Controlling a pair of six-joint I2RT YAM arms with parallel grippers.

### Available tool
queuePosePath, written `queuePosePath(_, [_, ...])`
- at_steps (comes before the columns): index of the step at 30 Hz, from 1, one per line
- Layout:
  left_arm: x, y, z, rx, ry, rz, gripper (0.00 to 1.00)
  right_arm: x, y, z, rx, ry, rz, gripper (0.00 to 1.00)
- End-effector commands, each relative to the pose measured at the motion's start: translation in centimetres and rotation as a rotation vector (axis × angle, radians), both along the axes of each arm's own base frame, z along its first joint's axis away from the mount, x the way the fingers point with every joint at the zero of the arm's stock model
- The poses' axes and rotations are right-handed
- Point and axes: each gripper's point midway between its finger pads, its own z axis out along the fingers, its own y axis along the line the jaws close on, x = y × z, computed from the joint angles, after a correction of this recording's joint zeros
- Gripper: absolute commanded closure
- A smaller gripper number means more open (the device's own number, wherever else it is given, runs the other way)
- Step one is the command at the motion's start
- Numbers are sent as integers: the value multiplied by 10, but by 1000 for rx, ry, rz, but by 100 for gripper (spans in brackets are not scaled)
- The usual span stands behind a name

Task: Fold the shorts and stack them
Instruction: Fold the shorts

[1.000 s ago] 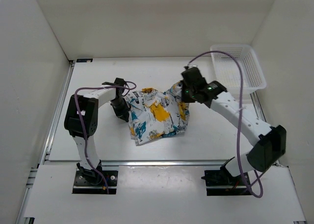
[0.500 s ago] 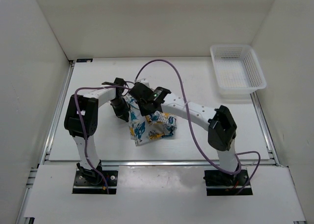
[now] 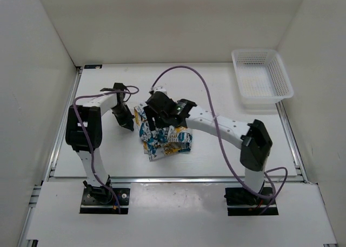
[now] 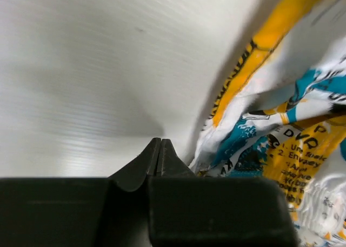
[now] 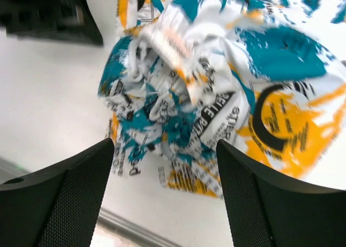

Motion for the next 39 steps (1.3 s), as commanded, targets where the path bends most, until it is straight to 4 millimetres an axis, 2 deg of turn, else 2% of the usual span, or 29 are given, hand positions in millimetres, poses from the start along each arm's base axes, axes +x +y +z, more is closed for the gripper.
queuePosePath(1, [27, 9, 55, -36, -157, -7, 89, -1, -12, 68, 153, -110, -25, 20])
queuePosePath(2, [25, 10, 64, -35, -163, -18, 88, -1, -19, 72, 153, -126, -39, 24])
queuePosePath(3, [26, 10, 70, -36, -174, -18, 88, -4, -29, 64, 135, -121, -56, 31])
queuePosePath(4, [28, 10, 81, -37, -201, -27, 88, -7, -39, 75, 148, -143, -68, 51])
queuePosePath(5, [31, 10, 90, -39, -229, -27, 90, -3, -49, 72, 144, -141, -98, 62])
queuePosePath(6, [28, 6, 94, -39, -235, -50, 90, -4, -59, 60, 124, -123, -118, 71])
queuePosePath(7, [28, -4, 105, -46, -268, -77, 90, -1, -69, 60, 133, -109, -132, 84])
queuePosePath(9, [23, -27, 110, -102, -272, -139, 90, 1, -81, 45, 124, -68, -169, 91])
queuePosePath(10, [21, -39, 114, -124, -281, -183, 90, 3, -94, 32, 102, -45, -190, 93])
queuePosePath(11, [17, -60, 114, -143, -278, -248, 88, 2, -99, 29, 109, -28, -204, 93])
queuePosePath(12, [14, -68, 110, -145, -266, -272, 83, 0, -102, 21, 107, -1, -209, 93])
queuePosePath(13, [11, -73, 108, -131, -255, -292, 69, -1, -110, 15, 94, 7, -220, 93])
queuePosePath(15, [3, -89, 95, -122, -219, -339, 47, -4, -117, 16, 106, 15, -233, 90])
queuePosePath(16, [-2, -97, 91, -123, -205, -365, 28, -4, -124, 10, 95, 22, -245, 86])
queuePosePath(17, [-4, -100, 86, -120, -195, -386, 22, -4, -128, 8, 96, 31, -251, 82])
queuePosePath(18, [-4, -106, 82, -119, -183, -399, 19, -2, -134, 10, 102, 27, -263, 80])
queuePosePath(20, [-8, -117, 78, -112, -176, -434, 19, -5, -140, 4, 98, 44, -278, 76])
queuePosePath(21, [-7, -120, 73, -97, -172, -442, 19, -2, -144, 8, 109, 37, -289, 76])
queuePosePath(22, [-5, -117, 69, -77, -167, -439, 19, -4, -146, 3, 97, 44, -290, 74])
queuePosePath(23, [-6, -122, 71, -71, -178, -454, 20, -5, -149, 1, 100, 53, -293, 72])
queuePosePath(24, [-9, -125, 61, -57, -153, -468, 20, -5, -149, 1, 100, 53, -293, 72])
queuePosePath(28, [2, -125, 43, -20, -133, -473, 20, -6, -156, 2, 104, 50, -303, 72])
queuePosePath(30, [3, -128, 31, -7, -116, -481, 25, -4, -158, 2, 104, 49, -313, 72])
queuePosePath(31, [3, -128, 31, -7, -116, -481, 29, -4, -158, 2, 104, 49, -313, 72])
queuePosePath(32, [6, -129, 33, -9, -125, -481, 44, -4, -158, 6, 114, 42, -312, 72])
queuePosePath(35, [6, -130, 38, -13, -138, -481, 76, -7, -166, 4, 107, 47, -323, 72])
queuePosePath(36, [8, -128, 41, -2, -151, -479, 90, -7, -166, 3, 107, 47, -323, 72])
queuePosePath(39, [7, -122, 59, 24, -168, -463, 90, -7, -166, 3, 107, 47, -323, 72])
